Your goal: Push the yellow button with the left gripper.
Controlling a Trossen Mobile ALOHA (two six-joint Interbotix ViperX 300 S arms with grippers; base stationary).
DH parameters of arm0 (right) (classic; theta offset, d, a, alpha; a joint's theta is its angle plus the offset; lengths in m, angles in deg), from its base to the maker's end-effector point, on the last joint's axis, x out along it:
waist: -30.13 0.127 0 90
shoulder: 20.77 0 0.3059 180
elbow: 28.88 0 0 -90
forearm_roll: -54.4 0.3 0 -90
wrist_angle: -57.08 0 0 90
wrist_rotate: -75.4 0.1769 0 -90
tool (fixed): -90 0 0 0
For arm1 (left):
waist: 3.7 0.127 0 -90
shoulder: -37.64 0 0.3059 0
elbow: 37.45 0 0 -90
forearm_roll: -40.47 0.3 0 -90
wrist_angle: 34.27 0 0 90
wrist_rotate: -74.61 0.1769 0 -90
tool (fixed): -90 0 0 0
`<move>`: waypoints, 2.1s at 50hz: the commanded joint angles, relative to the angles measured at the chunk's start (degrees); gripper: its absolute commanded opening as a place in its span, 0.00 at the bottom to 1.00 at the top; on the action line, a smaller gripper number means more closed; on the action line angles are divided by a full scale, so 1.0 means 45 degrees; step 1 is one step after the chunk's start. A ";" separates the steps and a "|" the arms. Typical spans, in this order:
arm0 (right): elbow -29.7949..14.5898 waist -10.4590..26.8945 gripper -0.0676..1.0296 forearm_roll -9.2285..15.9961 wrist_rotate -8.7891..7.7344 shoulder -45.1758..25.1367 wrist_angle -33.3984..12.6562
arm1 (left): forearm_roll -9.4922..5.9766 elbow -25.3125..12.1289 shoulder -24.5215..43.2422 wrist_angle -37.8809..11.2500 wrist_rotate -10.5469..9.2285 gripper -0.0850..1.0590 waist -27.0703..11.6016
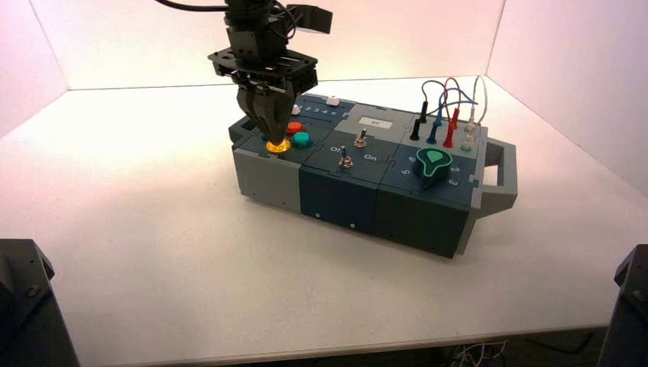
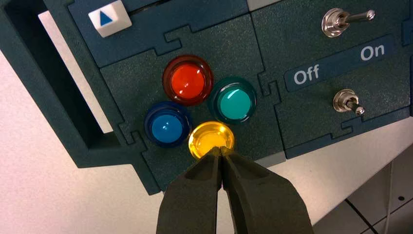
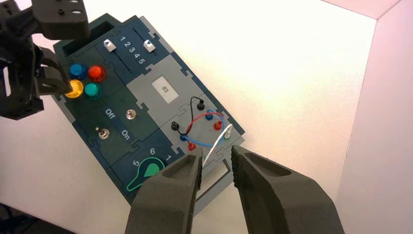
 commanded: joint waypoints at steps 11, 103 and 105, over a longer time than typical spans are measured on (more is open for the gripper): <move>-0.0254 -0.0039 0.37 -0.0020 0.0020 0.0059 0.0020 | 0.0000 -0.0176 0.0059 0.0039 0.0000 0.05 -0.0078; 0.0703 -0.0059 0.37 0.0000 0.0098 0.0625 0.1172 | 0.0078 0.1602 -0.7402 -0.0430 -0.0352 0.52 0.1699; 0.0859 -0.0059 0.37 0.0000 0.0137 0.0625 0.1309 | 0.0078 0.1738 -0.7441 -0.0410 -0.0313 0.52 0.1719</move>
